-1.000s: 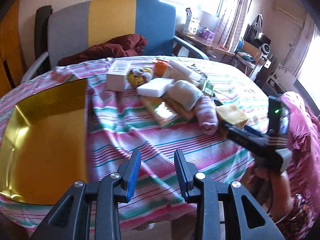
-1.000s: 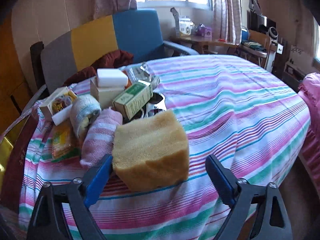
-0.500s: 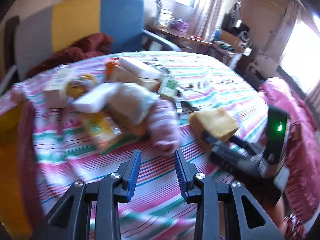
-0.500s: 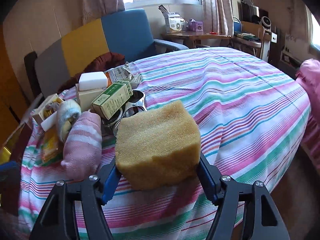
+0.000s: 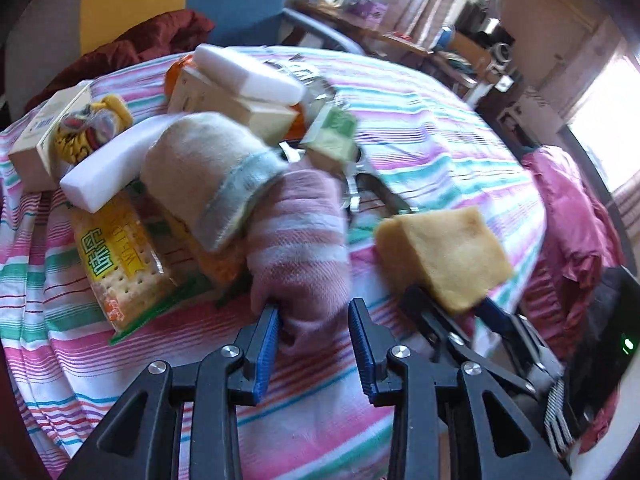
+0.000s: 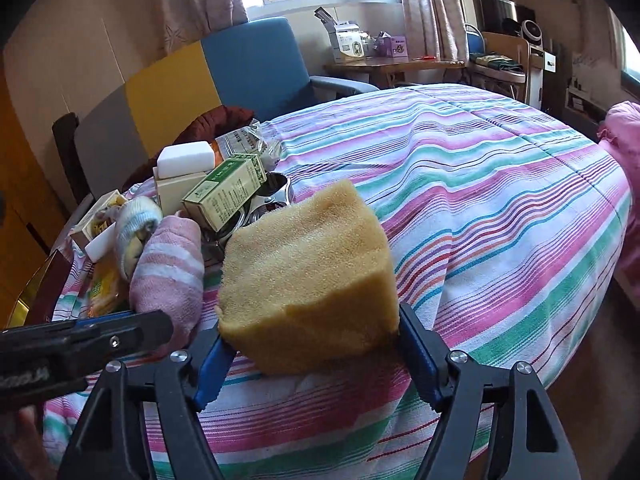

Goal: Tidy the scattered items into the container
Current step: 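Grasp the yellow sponge with the right tool while the left tool grasps the pink sock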

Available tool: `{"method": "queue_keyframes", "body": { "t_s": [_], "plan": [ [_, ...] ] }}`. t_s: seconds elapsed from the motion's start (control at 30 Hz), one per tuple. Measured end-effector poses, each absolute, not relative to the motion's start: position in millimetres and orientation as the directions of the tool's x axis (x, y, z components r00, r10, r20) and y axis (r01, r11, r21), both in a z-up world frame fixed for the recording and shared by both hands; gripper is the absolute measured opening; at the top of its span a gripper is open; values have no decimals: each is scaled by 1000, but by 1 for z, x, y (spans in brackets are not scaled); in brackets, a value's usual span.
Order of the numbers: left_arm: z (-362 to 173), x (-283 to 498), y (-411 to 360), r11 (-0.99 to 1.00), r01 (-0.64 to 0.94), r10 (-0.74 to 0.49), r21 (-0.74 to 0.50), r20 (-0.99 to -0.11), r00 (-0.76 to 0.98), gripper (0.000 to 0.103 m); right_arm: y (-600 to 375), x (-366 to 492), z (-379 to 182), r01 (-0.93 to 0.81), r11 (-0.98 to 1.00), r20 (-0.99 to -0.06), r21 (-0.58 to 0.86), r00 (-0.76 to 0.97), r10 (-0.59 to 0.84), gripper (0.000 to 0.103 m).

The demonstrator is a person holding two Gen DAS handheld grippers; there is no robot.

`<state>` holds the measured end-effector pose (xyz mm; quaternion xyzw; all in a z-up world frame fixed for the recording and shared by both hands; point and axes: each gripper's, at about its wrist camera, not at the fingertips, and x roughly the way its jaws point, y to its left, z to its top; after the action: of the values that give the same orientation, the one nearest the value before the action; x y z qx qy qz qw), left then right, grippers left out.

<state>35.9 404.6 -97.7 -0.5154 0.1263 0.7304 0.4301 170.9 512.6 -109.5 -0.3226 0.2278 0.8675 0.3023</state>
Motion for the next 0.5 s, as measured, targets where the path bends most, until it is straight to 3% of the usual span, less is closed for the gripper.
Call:
{"method": "queue_keyframes", "body": {
  "t_s": [0.23, 0.5],
  "plan": [
    [-104, 32, 392, -605, -744, 505, -282, -859, -84, 13, 509, 170, -111, -674, -722, -708, 156, -586, 394, 74],
    [-101, 47, 341, -610, -743, 506, -276, -857, -98, 12, 510, 172, -107, -689, -701, -728, 185, -575, 373, 71]
  ]
}}
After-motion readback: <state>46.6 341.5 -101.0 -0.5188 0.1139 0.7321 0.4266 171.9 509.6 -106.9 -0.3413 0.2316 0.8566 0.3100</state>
